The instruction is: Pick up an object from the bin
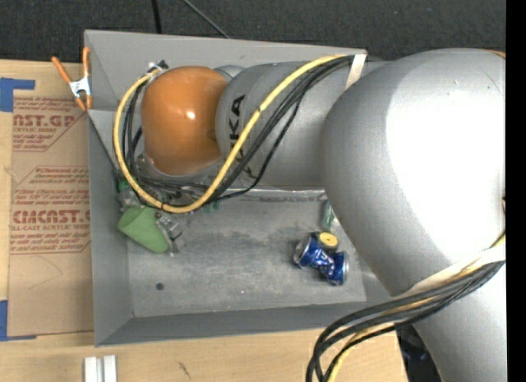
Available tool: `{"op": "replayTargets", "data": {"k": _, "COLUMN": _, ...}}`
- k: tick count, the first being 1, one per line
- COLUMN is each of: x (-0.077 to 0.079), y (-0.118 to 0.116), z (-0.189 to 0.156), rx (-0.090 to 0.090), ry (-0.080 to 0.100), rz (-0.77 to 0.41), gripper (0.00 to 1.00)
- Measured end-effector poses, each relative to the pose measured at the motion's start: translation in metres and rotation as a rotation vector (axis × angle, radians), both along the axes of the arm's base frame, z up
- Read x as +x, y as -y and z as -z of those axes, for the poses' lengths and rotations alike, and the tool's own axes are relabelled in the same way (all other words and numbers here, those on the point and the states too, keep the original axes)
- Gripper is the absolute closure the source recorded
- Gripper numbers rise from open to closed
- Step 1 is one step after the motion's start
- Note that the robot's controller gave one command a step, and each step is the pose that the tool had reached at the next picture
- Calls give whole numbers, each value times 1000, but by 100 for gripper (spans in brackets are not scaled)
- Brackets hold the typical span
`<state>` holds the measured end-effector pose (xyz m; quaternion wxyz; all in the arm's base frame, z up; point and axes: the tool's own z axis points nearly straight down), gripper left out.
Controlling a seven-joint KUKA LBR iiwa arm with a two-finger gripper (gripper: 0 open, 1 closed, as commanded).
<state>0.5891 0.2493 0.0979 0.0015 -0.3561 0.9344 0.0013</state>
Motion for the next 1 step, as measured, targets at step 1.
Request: {"op": "replayTargets", "data": {"k": 1, "x": 2, "y": -2, "z": -82, "rx": 1, "ry": 8, "rz": 0, "gripper": 100}}
